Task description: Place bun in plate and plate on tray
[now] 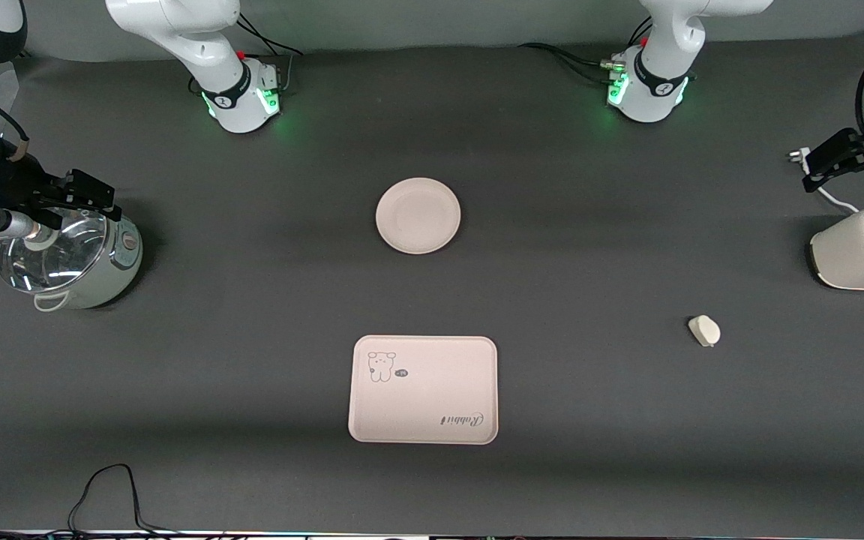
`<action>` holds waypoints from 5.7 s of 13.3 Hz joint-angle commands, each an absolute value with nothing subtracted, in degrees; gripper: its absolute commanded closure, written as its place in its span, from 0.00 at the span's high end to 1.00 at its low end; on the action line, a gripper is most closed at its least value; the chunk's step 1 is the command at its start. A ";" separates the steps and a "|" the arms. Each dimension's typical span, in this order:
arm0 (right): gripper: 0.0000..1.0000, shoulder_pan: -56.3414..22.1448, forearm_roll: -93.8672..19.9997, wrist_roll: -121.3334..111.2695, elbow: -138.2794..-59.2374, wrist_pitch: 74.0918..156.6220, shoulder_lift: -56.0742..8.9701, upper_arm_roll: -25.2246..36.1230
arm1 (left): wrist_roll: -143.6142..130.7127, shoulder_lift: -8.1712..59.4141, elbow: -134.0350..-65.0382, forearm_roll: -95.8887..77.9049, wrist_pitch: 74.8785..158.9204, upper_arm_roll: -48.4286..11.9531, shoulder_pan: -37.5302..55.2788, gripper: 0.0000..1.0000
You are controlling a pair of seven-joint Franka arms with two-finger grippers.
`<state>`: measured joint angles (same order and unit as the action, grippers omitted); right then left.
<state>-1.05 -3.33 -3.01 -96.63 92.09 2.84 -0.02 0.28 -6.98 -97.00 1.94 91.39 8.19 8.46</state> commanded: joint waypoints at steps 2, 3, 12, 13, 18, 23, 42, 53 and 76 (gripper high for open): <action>1.00 -1.41 -3.08 -2.72 -95.80 91.67 2.11 -0.09 | 1.67 -4.41 -96.24 1.93 91.23 8.35 8.70 1.00; 1.00 -1.41 -3.08 -2.72 -95.80 91.67 2.02 -0.09 | 2.98 -2.31 -96.41 1.93 92.36 8.44 8.27 1.00; 1.00 -1.41 -4.04 -2.72 -95.27 92.46 -0.70 0.00 | 2.90 31.54 -101.32 -2.36 131.63 8.61 3.35 1.00; 1.00 -1.58 -4.83 -2.81 -95.19 92.90 -1.49 -0.17 | 2.90 32.16 -103.60 -3.59 134.62 8.61 3.08 1.00; 1.00 -3.95 -7.03 -2.73 -92.92 96.41 -10.26 -0.62 | 2.99 31.12 -110.65 -10.46 138.69 8.53 3.34 0.69; 1.00 -7.03 -7.12 -2.72 -87.45 98.60 -18.98 -0.62 | 2.29 28.58 -110.92 -10.63 135.54 8.26 5.52 0.00; 1.00 -9.40 -19.95 6.77 -103.16 108.01 -20.66 0.09 | -62.67 35.07 -101.16 -9.67 138.52 7.12 63.46 1.00; 1.00 -12.04 -20.65 5.63 -115.66 116.54 -15.29 0.09 | -66.88 36.80 -95.18 -5.54 126.18 7.47 64.07 1.00; 1.00 -37.59 -36.91 6.50 -138.60 149.13 -13.18 -0.09 | 5.34 6.79 -86.49 -0.41 91.60 25.49 23.48 1.00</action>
<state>-34.80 -34.85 6.57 -136.59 146.17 -14.72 -0.77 2.22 10.28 -86.33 2.93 94.22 26.64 25.00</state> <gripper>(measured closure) 0.000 0.000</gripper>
